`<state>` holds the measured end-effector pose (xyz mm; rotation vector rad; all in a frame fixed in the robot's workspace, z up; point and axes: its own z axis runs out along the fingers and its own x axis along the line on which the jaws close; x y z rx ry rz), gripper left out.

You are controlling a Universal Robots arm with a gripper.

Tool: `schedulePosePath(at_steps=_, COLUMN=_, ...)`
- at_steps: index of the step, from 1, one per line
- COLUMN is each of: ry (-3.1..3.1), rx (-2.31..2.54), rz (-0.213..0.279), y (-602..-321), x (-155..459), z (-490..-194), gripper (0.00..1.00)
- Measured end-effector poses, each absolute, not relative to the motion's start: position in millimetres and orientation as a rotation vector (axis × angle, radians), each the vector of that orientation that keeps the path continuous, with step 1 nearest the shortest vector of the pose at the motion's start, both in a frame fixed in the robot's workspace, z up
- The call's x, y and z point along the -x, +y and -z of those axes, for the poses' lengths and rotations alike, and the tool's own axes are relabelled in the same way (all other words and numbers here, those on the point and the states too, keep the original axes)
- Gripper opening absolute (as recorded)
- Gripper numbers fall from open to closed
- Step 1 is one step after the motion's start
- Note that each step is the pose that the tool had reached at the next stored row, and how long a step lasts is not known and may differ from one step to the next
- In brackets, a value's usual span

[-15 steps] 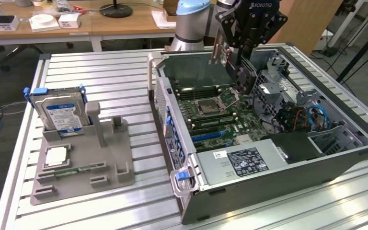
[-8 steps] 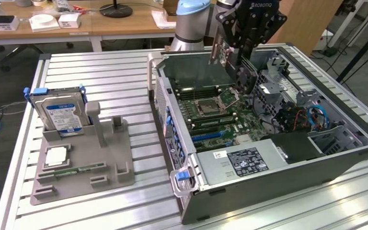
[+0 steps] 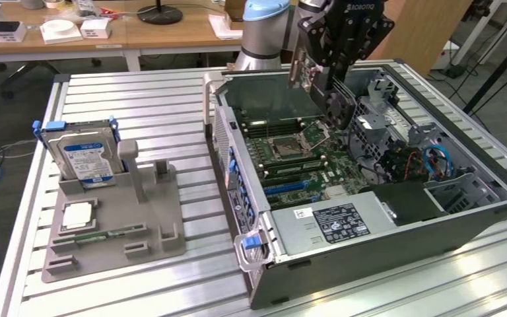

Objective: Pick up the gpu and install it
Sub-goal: 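Insert the gpu into the slot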

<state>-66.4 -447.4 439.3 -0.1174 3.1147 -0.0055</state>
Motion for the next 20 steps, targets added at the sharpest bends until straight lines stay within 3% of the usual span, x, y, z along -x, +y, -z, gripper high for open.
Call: schedulePosePath(at_steps=20, ry=3.106, rx=0.259, rz=0.004, y=-447.4, x=66.4, z=-439.3, gripper=0.26)
